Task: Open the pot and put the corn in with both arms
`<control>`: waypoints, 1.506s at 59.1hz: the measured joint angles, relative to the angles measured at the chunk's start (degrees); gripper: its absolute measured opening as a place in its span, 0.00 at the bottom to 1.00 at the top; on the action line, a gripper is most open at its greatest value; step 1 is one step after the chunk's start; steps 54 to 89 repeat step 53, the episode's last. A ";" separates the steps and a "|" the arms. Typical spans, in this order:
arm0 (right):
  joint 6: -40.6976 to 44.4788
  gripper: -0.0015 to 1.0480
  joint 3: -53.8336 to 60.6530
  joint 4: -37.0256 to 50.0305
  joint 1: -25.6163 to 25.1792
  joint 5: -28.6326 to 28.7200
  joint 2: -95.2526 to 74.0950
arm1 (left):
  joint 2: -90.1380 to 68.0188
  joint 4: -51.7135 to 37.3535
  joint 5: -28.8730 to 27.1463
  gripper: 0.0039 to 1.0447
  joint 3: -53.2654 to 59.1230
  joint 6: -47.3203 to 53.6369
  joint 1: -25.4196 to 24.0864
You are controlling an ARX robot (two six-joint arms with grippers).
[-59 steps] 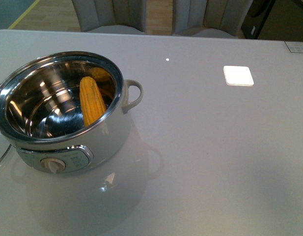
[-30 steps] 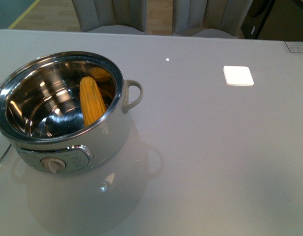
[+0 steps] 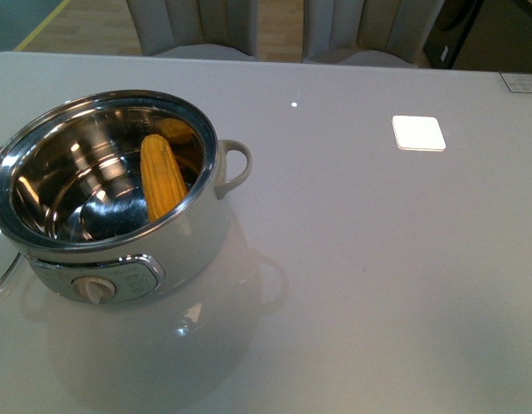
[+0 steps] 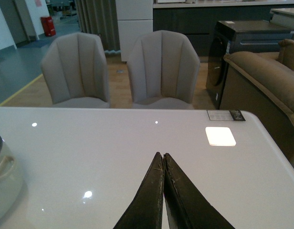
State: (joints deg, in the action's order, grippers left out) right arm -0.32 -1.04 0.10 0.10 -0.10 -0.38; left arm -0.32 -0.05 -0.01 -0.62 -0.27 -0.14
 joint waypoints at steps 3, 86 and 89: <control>0.00 0.02 0.00 0.00 0.00 -0.02 0.00 | 0.00 0.00 0.00 0.94 0.00 0.00 0.00; 0.09 0.92 0.00 0.00 0.00 0.00 0.02 | 0.00 0.00 0.00 0.94 0.02 0.00 0.00; 0.09 0.92 0.00 0.00 0.00 0.00 0.02 | 0.00 0.00 0.00 0.94 0.02 0.00 0.00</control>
